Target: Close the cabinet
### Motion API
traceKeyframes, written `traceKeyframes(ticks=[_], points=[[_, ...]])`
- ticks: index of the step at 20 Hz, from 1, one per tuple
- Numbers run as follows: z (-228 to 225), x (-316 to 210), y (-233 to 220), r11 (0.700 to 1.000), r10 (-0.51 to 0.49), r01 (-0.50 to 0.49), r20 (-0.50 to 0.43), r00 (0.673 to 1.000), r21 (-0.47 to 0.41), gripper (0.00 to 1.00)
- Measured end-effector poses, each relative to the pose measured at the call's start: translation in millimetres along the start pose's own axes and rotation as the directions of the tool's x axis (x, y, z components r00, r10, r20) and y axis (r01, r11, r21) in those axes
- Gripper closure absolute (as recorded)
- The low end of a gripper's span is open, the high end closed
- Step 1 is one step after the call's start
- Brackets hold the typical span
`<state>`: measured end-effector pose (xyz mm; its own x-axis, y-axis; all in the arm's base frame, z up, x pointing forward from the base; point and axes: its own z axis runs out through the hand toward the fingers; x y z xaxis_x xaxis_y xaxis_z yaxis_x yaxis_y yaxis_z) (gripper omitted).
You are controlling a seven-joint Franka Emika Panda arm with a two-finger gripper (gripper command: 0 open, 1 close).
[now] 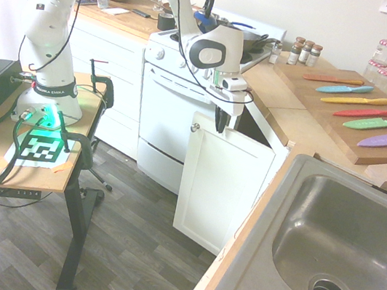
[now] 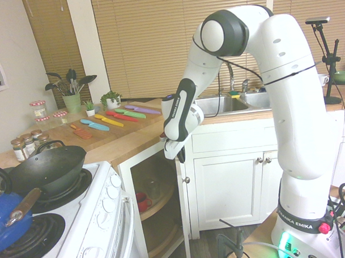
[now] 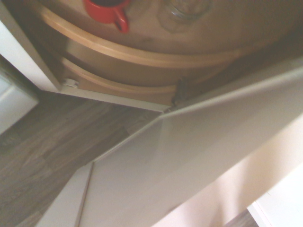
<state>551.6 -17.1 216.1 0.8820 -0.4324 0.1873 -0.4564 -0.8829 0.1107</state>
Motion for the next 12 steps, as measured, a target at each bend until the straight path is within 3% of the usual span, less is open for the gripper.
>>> traceKeyframes(ticks=[7, 12], points=[[8, 14, -47, 1.0, 0.019, -0.02, 0.039, 0.999, 0.013, 1.0], [-10, 30, -78, 0.998, 0.028, -0.03, 0.041, 0.999, 0.047, 1.0]])
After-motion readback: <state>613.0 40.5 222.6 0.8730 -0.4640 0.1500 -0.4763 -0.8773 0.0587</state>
